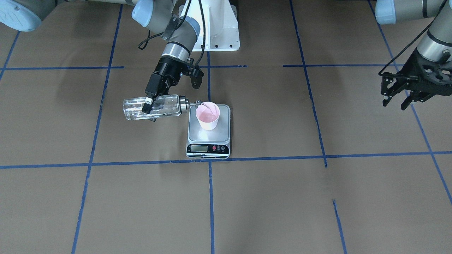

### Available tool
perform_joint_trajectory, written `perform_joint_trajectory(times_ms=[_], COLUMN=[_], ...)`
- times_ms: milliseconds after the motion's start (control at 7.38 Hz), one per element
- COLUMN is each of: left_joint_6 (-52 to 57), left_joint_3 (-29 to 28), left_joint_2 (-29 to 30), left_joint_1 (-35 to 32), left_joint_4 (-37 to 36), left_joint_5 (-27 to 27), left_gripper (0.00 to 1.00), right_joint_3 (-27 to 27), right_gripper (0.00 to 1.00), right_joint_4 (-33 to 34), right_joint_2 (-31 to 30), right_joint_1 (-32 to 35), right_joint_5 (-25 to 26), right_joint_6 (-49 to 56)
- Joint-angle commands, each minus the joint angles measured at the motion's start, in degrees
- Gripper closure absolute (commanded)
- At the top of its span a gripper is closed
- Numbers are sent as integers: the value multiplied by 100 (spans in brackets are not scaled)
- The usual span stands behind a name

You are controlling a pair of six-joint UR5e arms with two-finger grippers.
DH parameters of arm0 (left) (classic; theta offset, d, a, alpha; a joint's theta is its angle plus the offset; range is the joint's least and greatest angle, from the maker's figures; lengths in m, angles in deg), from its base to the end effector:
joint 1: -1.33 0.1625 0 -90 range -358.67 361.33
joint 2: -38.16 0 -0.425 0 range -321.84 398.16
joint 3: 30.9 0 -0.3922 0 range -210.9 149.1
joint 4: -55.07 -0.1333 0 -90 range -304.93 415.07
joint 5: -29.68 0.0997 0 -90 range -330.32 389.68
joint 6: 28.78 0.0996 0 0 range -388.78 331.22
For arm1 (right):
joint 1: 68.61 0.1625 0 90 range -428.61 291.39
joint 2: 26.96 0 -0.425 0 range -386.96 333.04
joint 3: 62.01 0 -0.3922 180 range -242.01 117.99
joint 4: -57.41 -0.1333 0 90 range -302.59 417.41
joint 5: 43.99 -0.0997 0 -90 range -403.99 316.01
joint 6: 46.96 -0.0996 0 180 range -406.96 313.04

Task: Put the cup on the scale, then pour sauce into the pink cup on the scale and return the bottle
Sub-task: 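Turn the bottle upright with the right gripper and move it away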

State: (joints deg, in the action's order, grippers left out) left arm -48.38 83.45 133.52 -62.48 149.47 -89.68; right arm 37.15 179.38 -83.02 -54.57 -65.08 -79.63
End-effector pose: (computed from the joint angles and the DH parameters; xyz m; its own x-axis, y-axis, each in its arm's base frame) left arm 0.1500 -0.4963 0.4072 0.7450 0.3456 -0.5705 -0.1226 0.9117 0.3921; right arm -0.5547 -0.3719 0.2630 0.7344 -0.1286 -0.6664 0.6598 0.3652 0.6567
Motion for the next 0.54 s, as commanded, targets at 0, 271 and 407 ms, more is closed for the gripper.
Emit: perform_joint_trajectory(times_ms=[0, 271, 407], left_joint_6=[0, 0, -9], left_joint_3=[34, 34, 43], left_joint_2=[0, 0, 0], left_joint_1=[0, 0, 0], left_joint_4=[-9, -9, -9], left_joint_5=[-9, 0, 0], left_gripper=[45, 45, 45], right_joint_3=[-11, -11, -2], right_gripper=[100, 100, 100], right_joint_4=[-916, -2057, -2690], right_joint_2=[-203, -301, -518], right_joint_1=[-33, -130, -148], right_joint_5=[-218, -516, -571], right_joint_6=[-981, -1364, -1391])
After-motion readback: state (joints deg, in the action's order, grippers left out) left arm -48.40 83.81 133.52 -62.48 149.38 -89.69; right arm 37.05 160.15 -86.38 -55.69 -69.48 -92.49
